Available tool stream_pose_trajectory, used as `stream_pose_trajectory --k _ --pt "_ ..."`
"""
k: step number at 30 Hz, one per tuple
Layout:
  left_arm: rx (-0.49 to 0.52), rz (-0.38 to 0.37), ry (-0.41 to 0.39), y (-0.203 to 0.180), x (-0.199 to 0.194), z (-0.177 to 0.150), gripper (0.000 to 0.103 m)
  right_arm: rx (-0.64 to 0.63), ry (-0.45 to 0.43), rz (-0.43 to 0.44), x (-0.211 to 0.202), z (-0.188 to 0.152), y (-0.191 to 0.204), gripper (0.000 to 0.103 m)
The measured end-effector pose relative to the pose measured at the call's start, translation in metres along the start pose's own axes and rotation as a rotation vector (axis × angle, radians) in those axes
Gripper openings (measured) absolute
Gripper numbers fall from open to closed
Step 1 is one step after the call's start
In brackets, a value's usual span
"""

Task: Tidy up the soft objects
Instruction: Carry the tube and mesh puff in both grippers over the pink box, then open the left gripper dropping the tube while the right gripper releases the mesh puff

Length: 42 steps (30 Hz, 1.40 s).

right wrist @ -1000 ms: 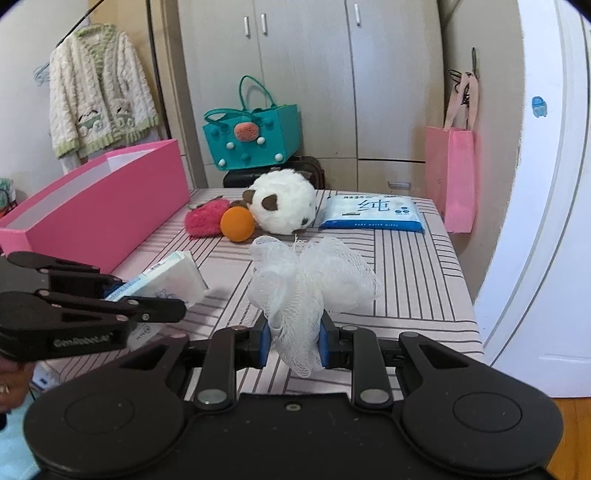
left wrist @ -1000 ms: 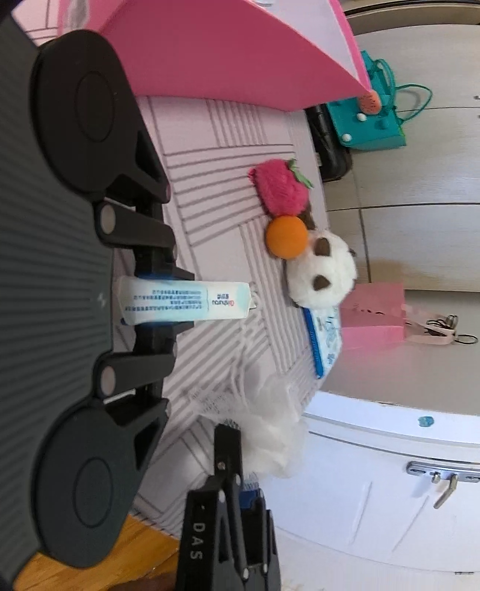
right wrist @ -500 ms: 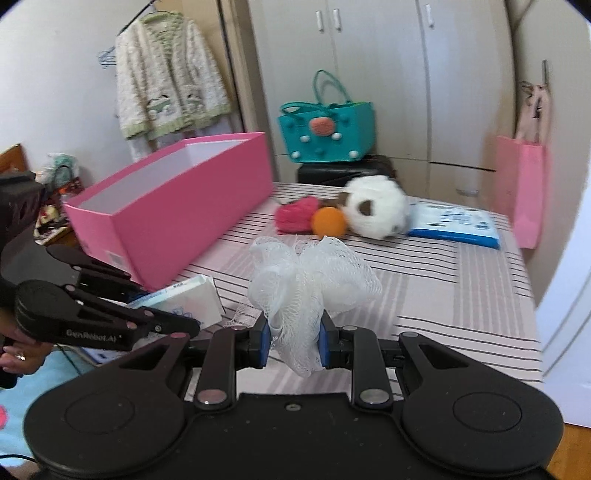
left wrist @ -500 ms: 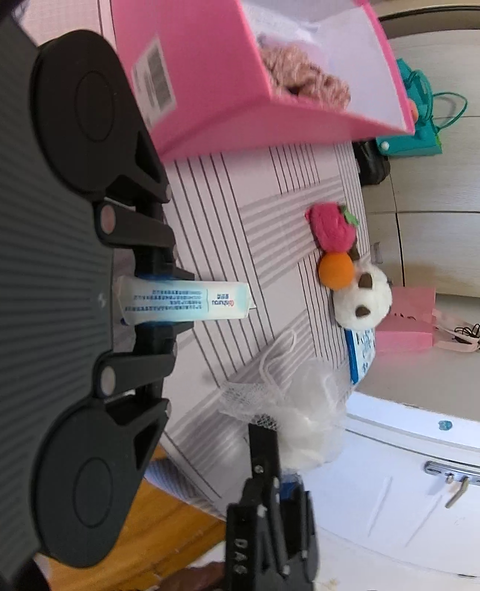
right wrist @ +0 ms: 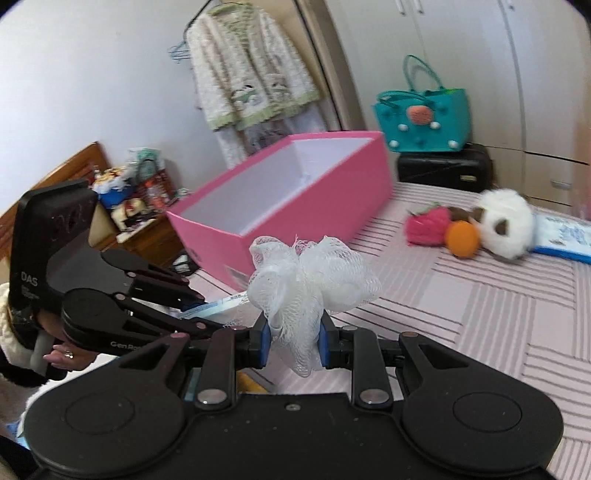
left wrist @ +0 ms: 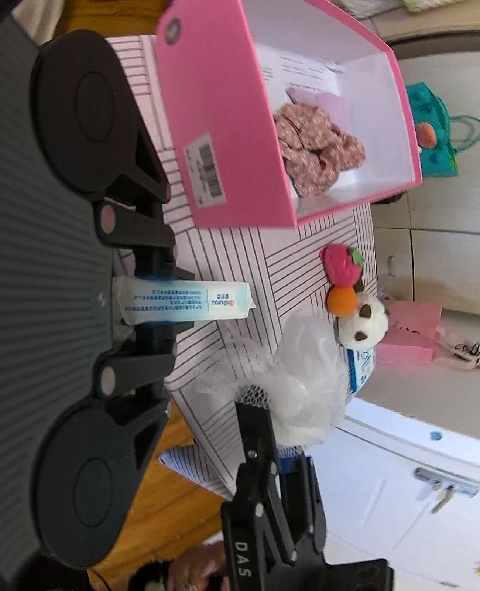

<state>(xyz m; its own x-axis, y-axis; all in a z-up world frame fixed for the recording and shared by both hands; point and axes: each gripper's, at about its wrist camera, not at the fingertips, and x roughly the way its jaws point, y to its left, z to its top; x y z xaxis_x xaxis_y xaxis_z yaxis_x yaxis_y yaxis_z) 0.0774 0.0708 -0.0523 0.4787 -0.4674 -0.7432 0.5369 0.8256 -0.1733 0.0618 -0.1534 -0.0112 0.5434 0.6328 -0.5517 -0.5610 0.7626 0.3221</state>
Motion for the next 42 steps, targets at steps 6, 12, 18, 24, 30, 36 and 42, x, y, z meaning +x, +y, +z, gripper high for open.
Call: stream_pose_trajectory --k 6,12,18,24,30,36,42 --pt "-0.038 -0.045 -0.011 0.007 -0.038 0.006 0.017 -0.004 -0.017 0.077 0.0 0.028 0.018 0.029" --pt "0.013 0.009 -0.063 0.01 -0.072 0.024 0.017 -0.026 -0.082 0.095 -0.003 0.06 0.036 0.029" --pt "-0.002 0.053 -0.218 0.028 -0.098 0.038 0.017 -0.078 -0.194 0.075 0.0 0.091 0.053 0.029" --pt "-0.001 0.17 -0.341 0.052 -0.097 0.049 0.017 -0.126 -0.243 0.028 0.024 0.123 0.06 0.029" --pt "0.022 0.331 -0.328 0.093 -0.066 0.081 0.017 -0.2 -0.201 -0.034 0.075 0.152 0.056 0.029" --pt "0.017 0.447 -0.246 0.139 -0.009 0.11 0.017 -0.256 -0.111 -0.132 0.143 0.173 0.031 0.03" --pt "0.045 0.402 -0.153 0.15 0.032 0.129 0.018 -0.23 -0.005 -0.193 0.189 0.184 0.005 0.03"
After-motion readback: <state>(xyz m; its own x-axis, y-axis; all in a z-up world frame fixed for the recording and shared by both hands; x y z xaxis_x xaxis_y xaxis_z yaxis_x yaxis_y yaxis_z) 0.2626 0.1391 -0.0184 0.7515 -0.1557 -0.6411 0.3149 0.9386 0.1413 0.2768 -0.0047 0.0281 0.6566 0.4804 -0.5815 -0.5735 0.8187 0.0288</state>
